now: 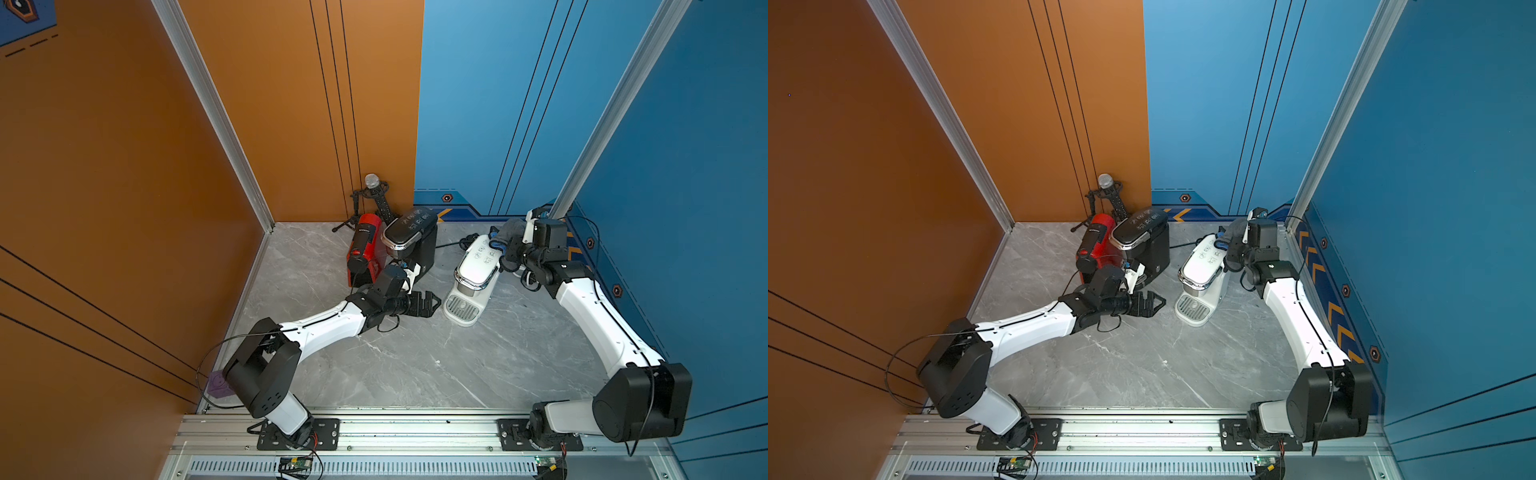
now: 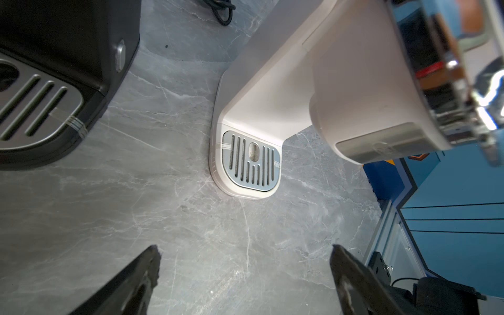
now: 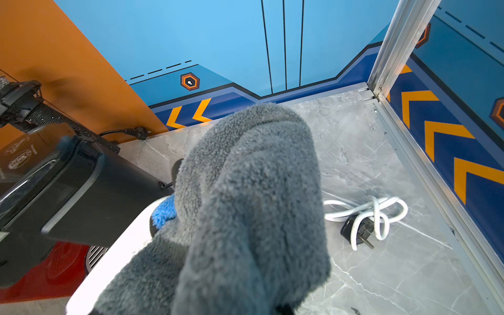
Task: Wipe the surface of a coffee machine
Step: Wipe the dirt from the surface of the coffee machine.
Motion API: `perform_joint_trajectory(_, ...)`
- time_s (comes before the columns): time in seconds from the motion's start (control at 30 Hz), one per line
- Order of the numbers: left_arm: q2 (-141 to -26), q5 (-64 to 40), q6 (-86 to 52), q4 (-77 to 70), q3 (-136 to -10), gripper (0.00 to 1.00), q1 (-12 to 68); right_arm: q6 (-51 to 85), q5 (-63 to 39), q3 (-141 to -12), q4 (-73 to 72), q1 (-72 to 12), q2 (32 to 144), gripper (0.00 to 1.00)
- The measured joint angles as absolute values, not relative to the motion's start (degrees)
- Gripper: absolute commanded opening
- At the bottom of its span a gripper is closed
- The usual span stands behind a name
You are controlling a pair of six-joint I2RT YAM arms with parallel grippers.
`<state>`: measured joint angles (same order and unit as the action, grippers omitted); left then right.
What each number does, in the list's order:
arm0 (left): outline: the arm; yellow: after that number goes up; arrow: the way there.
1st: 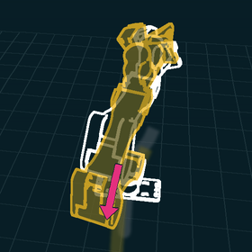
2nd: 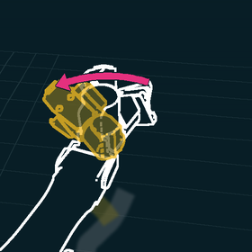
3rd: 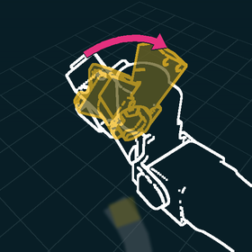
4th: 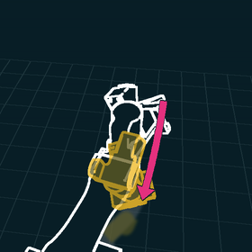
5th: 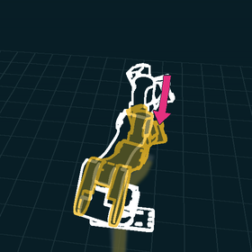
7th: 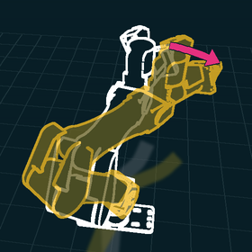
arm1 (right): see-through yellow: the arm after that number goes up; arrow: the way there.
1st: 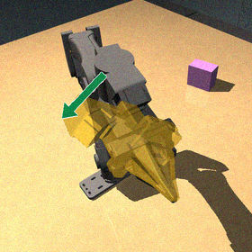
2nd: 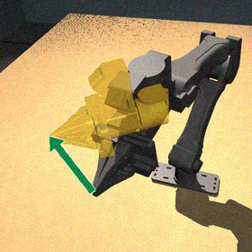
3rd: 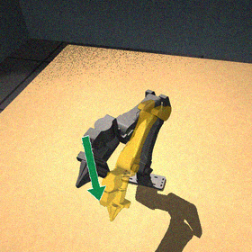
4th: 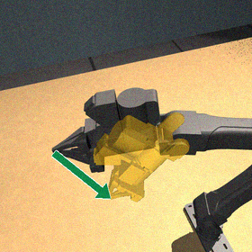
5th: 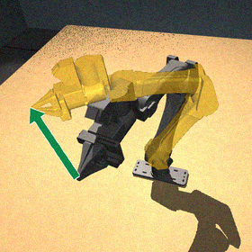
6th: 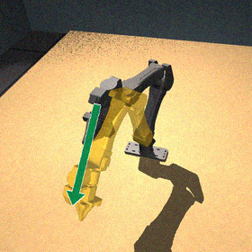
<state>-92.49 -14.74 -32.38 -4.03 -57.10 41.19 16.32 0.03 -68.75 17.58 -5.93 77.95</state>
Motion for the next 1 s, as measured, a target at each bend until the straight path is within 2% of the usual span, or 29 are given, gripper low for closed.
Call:
perform_joint_trajectory(0.2, -103.85, -13.3, -32.4, -2.0, -63.96, 0.98, 44.97, 15.27, -1.67, -66.52, 21.15, -9.56, 71.68, 0.1)
perform_joint_trajectory(0.4, -113.6, -13.32, -33.54, 0.82, -72.58, 0.99, 46.52, 13.8, -4.27, -66.28, 23.16, -12.69, 70.65, 0.1)
perform_joint_trajectory(0.63, -117.47, -11.25, -34.5, 4.84, -77.6, 1.0, 47.03, 10.35, -0.6, -67.7, 24.49, -21.12, 71.79, 0.1)
perform_joint_trajectory(0.8, -117.47, -7.03, -34.11, 8.86, -78.7, 1.0, 48.27, 10.33, 1.23, -68.9, 24.34, -19.84, 73.47, 0.1)
perform_joint_trajectory(1.0, -117.47, -4.82, -33.91, 10.11, -78.96, 1.0, 48.84, 11.05, 2.2, -70.26, 21.8, -14.11, 76.64, 0.1)
